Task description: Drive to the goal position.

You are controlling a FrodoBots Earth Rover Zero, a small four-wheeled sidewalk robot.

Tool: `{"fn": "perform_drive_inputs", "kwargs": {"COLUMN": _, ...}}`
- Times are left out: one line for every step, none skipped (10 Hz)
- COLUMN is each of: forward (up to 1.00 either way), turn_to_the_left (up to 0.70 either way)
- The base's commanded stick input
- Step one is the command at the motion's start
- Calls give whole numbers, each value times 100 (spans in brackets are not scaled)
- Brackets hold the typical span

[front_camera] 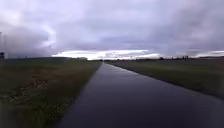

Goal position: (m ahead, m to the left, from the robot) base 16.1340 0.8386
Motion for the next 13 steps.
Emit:
{"fn": "perform_drive_inputs", "kwargs": {"forward": 70, "turn_to_the_left": 0}}
{"fn": "perform_drive_inputs", "kwargs": {"forward": 70, "turn_to_the_left": 0}}
{"fn": "perform_drive_inputs", "kwargs": {"forward": 70, "turn_to_the_left": 0}}
{"fn": "perform_drive_inputs", "kwargs": {"forward": 70, "turn_to_the_left": 0}}
{"fn": "perform_drive_inputs", "kwargs": {"forward": 70, "turn_to_the_left": 0}}
{"fn": "perform_drive_inputs", "kwargs": {"forward": 70, "turn_to_the_left": 0}}
{"fn": "perform_drive_inputs", "kwargs": {"forward": 70, "turn_to_the_left": 0}}
{"fn": "perform_drive_inputs", "kwargs": {"forward": 70, "turn_to_the_left": 0}}
{"fn": "perform_drive_inputs", "kwargs": {"forward": 70, "turn_to_the_left": 0}}
{"fn": "perform_drive_inputs", "kwargs": {"forward": 70, "turn_to_the_left": 0}}
{"fn": "perform_drive_inputs", "kwargs": {"forward": 70, "turn_to_the_left": 0}}
{"fn": "perform_drive_inputs", "kwargs": {"forward": 70, "turn_to_the_left": 0}}
{"fn": "perform_drive_inputs", "kwargs": {"forward": 70, "turn_to_the_left": 0}}
